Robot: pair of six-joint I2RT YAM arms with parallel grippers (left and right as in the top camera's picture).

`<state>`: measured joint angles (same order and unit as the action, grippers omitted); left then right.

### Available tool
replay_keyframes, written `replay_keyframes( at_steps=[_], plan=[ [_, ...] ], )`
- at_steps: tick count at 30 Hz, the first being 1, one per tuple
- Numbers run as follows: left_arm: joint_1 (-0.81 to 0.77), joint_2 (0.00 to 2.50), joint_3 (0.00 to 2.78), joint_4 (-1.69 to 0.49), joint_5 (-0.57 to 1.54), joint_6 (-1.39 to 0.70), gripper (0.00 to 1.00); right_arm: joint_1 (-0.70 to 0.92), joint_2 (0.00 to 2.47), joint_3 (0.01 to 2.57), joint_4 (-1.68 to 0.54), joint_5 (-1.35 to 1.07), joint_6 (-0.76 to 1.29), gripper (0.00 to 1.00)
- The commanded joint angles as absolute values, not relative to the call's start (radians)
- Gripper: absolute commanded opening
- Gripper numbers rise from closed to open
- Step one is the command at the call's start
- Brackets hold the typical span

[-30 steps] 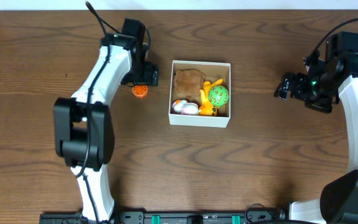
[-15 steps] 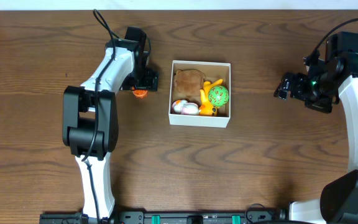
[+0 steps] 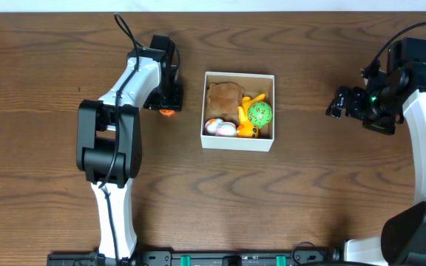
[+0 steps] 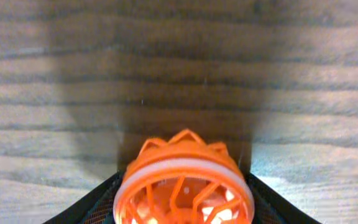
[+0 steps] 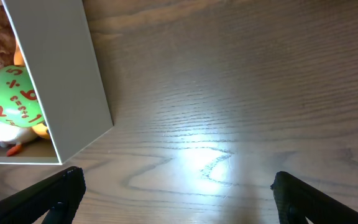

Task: Pack container
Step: 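Lower the left gripper onto the orange spiky ball and grasp it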

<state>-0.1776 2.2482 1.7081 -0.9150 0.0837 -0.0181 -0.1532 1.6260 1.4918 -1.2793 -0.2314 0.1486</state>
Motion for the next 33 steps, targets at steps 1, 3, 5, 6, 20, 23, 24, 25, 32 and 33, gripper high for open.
replay_keyframes(
  at_steps=[1,3,5,6,20,23,24,25,32,33],
  plan=[
    [-0.172,2.243,1.716,-0.937,0.094,-0.003,0.58,-0.156,1.628,1.49,-1.283,-0.232,0.133,0.99],
    [-0.172,2.219,1.721,-0.95,0.093,0.0,0.58,-0.156,1.628,1.49,-1.284,-0.232,0.133,0.99],
    [-0.172,2.177,1.73,-0.964,0.093,0.0,0.58,-0.156,1.628,1.49,-1.284,-0.232,0.133,0.99],
    [-0.172,2.16,1.734,-0.968,0.093,0.001,0.58,-0.156,1.628,1.49,-1.284,-0.232,0.133,0.99],
    [-0.173,2.029,1.735,-0.955,0.049,0.007,0.73,-0.156,1.628,1.49,-1.287,-0.232,0.133,0.99],
    [-0.173,2.079,1.734,-0.945,0.049,0.007,0.75,-0.156,1.628,1.49,-1.287,-0.232,0.133,0.99],
    [-0.173,2.094,1.734,-0.944,0.049,0.007,0.77,-0.156,1.628,1.49,-1.287,-0.232,0.133,0.99],
    [-0.173,2.113,1.734,-0.941,0.049,0.007,0.77,-0.156,1.628,1.49,-1.287,-0.232,0.133,0.99],
    [-0.171,2.193,1.734,-0.928,0.044,0.007,0.81,-0.156,1.628,1.49,-1.289,-0.232,0.133,0.99],
    [-0.17,2.199,1.734,-0.925,0.044,0.007,0.81,-0.156,1.628,1.49,-1.29,-0.232,0.133,0.99]
  ],
)
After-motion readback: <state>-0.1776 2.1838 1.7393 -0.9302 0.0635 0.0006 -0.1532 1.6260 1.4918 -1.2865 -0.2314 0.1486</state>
